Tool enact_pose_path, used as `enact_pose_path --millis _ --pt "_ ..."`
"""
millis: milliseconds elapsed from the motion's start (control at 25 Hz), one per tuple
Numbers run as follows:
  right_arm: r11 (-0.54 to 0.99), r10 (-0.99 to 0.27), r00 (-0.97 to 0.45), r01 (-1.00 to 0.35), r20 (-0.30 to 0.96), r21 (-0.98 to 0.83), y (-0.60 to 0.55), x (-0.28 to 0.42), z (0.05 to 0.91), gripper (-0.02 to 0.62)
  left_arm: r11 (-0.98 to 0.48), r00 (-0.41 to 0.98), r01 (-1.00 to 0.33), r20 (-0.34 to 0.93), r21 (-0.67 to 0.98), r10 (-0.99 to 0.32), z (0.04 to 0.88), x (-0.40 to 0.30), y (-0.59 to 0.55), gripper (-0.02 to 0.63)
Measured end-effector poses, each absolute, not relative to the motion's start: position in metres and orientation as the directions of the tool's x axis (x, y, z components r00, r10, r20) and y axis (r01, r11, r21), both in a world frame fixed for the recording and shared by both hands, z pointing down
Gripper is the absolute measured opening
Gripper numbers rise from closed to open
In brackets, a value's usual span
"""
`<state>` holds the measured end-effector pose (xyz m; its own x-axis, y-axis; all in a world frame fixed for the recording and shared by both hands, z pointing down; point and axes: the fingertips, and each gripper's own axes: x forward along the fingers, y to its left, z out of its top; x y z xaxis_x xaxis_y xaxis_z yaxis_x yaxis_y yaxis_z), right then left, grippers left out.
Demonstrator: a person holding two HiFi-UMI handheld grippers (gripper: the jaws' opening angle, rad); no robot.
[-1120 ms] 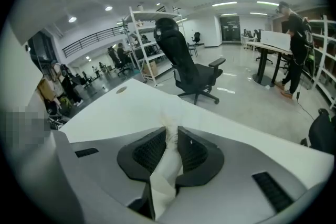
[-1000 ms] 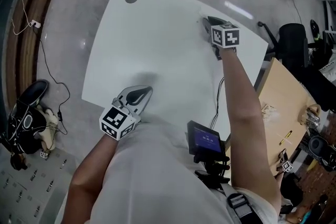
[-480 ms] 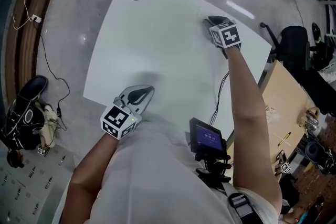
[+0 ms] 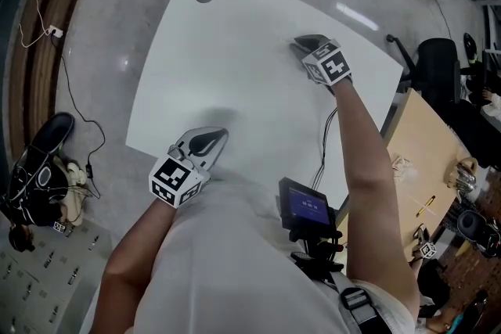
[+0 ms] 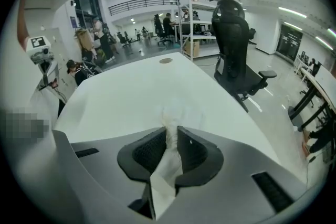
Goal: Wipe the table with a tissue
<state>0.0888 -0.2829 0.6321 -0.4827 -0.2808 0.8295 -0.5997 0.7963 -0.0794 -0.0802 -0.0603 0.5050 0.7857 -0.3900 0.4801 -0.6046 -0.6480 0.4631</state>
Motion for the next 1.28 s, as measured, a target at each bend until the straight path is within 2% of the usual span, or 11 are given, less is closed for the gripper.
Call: enact_pose_path --millis 280,440,520,880,1280 --pt "0.85 -0.234 -0.55 -0.516 0.801 -0.106 -0.243 0.062 0.632 0.069 -0.671 0.79 -0.596 0.472 0.441 -0.392 0.5 -0.077 -0.054 0.005" --pt "0.866 -0.081 -0.644 -0.424 0.761 -0.266 -0.201 0.038 0.628 0.069 -0.68 0.786 -0.599 0.472 0.422 -0.4 0.494 -0.077 -0.051 0.005" --pt "0.846 -0.069 -0.707 -0.416 0.704 -0.335 -0.186 0.03 0.618 0.07 -0.686 0.784 -0.6 0.471 0.411 -0.404 0.491 -0.075 -0.05 0.005" --pt "0.735 -0.231 -0.85 -0.471 0.473 -0.487 -0.141 0.05 0.553 0.071 -0.711 0.787 -0.588 0.479 0.387 -0.389 0.488 -0.061 -0.032 0.005" --pt "0.643 -0.428 -0.81 -0.584 0.4 -0.495 -0.099 0.102 0.523 0.071 -0.745 0.797 -0.56 0.48 0.362 -0.366 0.488 -0.046 -0.024 0.005"
